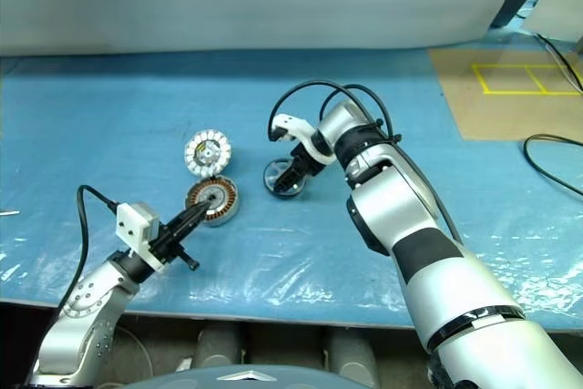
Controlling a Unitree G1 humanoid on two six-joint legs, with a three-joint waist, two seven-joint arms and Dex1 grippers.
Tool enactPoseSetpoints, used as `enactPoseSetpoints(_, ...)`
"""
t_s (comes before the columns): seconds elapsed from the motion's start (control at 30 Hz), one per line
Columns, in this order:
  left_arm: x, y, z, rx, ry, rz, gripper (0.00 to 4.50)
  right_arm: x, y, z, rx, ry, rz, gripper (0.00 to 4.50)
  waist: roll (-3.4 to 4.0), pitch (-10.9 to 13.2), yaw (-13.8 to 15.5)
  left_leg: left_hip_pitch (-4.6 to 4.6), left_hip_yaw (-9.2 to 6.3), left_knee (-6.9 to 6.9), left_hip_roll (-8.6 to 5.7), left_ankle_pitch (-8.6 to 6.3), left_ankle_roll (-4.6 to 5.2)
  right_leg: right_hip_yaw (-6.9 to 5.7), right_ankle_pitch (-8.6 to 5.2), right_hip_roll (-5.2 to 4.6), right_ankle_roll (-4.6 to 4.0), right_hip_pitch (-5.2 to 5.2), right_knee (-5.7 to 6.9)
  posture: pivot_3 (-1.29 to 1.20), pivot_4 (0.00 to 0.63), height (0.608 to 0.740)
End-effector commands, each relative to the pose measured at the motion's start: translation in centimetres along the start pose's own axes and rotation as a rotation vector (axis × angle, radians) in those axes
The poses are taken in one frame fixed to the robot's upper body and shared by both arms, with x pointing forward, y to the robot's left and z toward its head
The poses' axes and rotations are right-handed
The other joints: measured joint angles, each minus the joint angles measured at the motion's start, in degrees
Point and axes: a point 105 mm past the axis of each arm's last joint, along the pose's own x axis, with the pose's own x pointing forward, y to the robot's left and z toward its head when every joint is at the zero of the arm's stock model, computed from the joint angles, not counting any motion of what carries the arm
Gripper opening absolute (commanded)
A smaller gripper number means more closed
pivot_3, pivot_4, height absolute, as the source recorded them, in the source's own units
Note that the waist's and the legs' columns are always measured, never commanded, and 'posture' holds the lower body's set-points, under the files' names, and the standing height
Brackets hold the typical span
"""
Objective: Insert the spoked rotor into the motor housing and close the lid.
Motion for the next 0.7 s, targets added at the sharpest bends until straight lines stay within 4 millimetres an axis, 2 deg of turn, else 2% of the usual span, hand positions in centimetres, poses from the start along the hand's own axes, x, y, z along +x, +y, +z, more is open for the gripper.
enactPoseSetpoints(0.03,0.2,-0.3,0.6,0.024,-0.029,-0.014,0.03,-0.6,0.0,1.1,-0.013,-0.03,-0.029,4.13,0.0,0.0,-0.01,0.0,0.0,0.0,0.0,0.0,0.0,0.0,0.0,0.0,0.0,0.0,0.0,0.0,0.15,0.74)
enactPoseSetpoints(0.27,0.6,-0.6,0.5,0.021,-0.033,-0.02,0.03,-0.2,-0.9,1.0,0.031,-0.06,-0.102,4.13,0.0,0.0,0.06,0.0,0.0,0.02,0.0,0.01,-0.03,0.0,0.0,0.0,0.0,0.0,0.01,0.0,0.15,0.74)
enactPoseSetpoints(0.6,0.7,-0.7,0.3,0.02,-0.02,-0.028,0.03,-0.9,0.8,2.0,0.092,-0.099,0.03,4.13,0.01,0.0,0.02,0.0,0.0,0.02,0.0,0.0,-0.04,0.0,0.0,0.0,0.0,0.0,0.04,0.0,0.15,0.74)
enactPoseSetpoints(0.7,0.8,-0.6,0.2,0.021,-0.019,-0.031,0.03,-1.1,0.7,2.1,0.101,-0.111,0.022,4.13,0.01,0.0,0.04,0.01,0.0,0.03,0.01,0.0,-0.04,0.0,0.0,0.0,-0.01,0.0,0.05,0.0,0.15,0.74)
